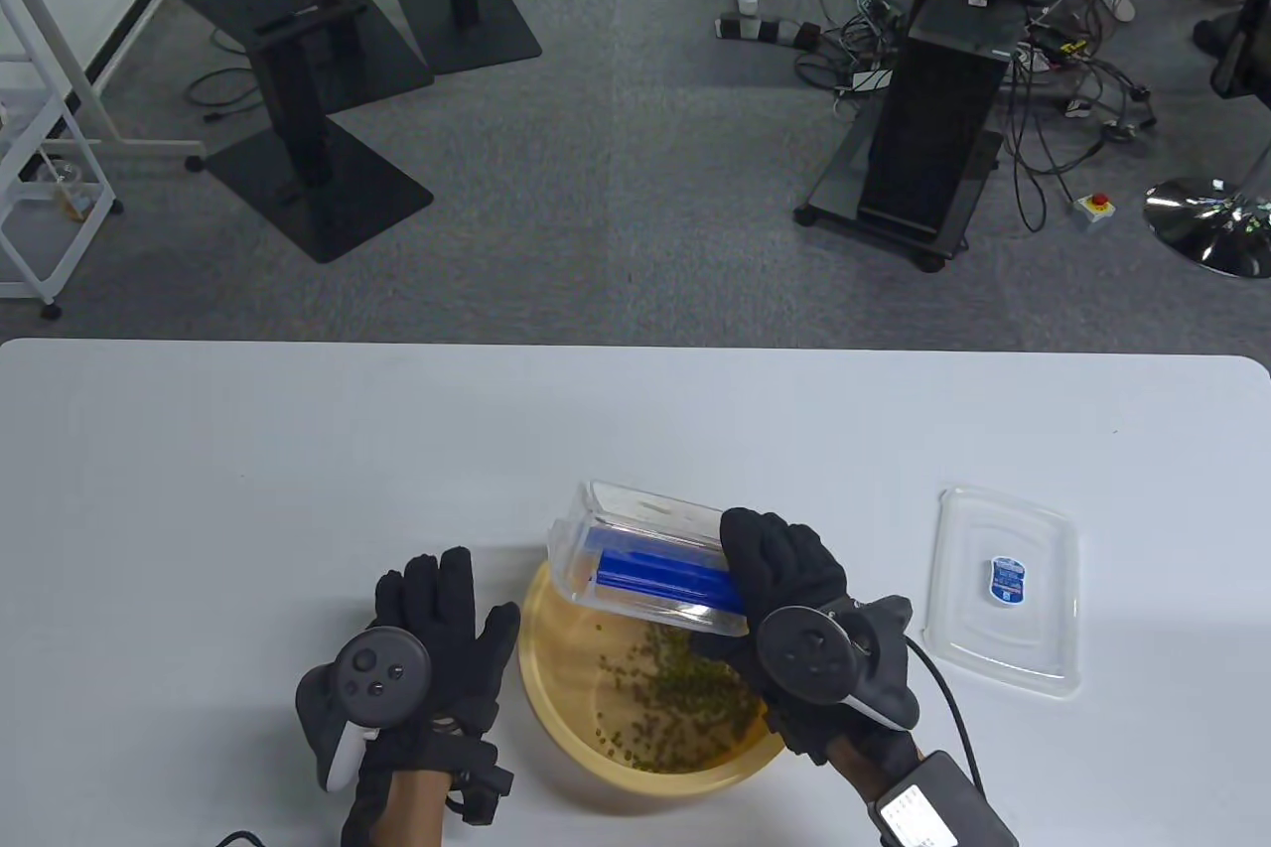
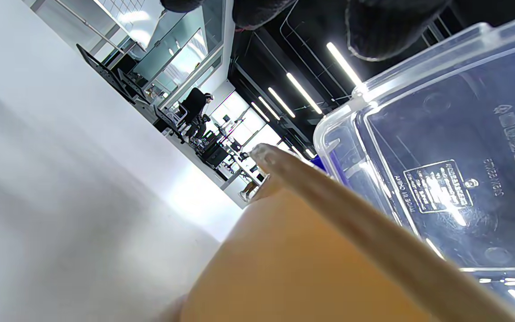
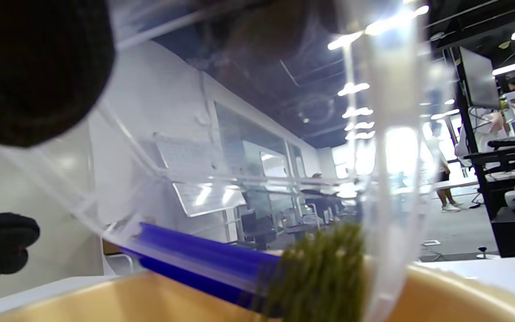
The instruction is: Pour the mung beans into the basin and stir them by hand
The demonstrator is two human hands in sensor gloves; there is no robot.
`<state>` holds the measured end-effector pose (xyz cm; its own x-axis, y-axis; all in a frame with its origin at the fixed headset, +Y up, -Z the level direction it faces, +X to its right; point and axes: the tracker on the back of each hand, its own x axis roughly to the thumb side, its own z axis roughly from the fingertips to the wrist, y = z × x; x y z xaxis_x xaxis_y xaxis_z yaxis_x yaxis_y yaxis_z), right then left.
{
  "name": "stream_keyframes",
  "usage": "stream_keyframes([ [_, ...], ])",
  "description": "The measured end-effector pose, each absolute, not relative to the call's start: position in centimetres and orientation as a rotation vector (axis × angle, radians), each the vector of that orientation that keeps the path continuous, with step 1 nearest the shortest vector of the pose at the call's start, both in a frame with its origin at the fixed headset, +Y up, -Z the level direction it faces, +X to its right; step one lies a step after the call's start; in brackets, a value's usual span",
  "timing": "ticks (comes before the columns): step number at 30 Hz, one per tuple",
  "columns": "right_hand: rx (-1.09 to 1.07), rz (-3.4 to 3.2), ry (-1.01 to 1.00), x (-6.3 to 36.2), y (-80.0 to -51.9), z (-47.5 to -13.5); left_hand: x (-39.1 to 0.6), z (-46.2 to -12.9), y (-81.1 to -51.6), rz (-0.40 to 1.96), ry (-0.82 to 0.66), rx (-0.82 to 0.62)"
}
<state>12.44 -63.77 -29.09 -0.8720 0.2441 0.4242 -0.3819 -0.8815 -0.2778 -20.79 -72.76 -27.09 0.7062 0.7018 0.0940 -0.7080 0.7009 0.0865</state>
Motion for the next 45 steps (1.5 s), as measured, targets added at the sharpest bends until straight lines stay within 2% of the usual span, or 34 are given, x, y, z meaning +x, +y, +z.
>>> stream_keyframes([
  [2,0.469,2.594,-0.370,13.7,-64.2,-30.1,-20.7,-27.1,-72.8,0.785,-0.054,0.112],
  [10,-0.087,1.899,-0.089,21.7,-65.1,-35.5,-20.6,-27.3,-73.3,0.794,-0.071,0.087],
  [14,-0.341,1.730,0.026,26.2,-67.7,-39.1,-20.7,-27.3,-73.1,0.812,-0.072,0.095],
  [20,-0.633,1.606,0.132,28.8,-72.5,-41.7,-21.1,-27.5,-73.2,0.860,-0.071,0.090],
  [25,-0.679,1.632,0.309,28.5,-75.5,-43.8,-21.3,-27.7,-73.5,0.851,-0.056,0.049],
  [31,-0.694,1.799,0.447,27.4,-76.5,-45.3,-21.5,-27.9,-73.7,0.862,-0.054,0.018],
  [34,-0.737,1.852,0.454,27.1,-76.5,-45.4,-21.3,-27.9,-73.8,0.852,-0.057,0.003],
  [39,-0.814,2.034,0.406,27.0,-75.4,-45.5,-21.2,-28.0,-73.8,0.854,-0.062,-0.002],
  [45,-0.696,2.155,0.355,27.0,-71.9,-44.8,-21.0,-27.9,-73.8,0.851,-0.065,-0.009],
])
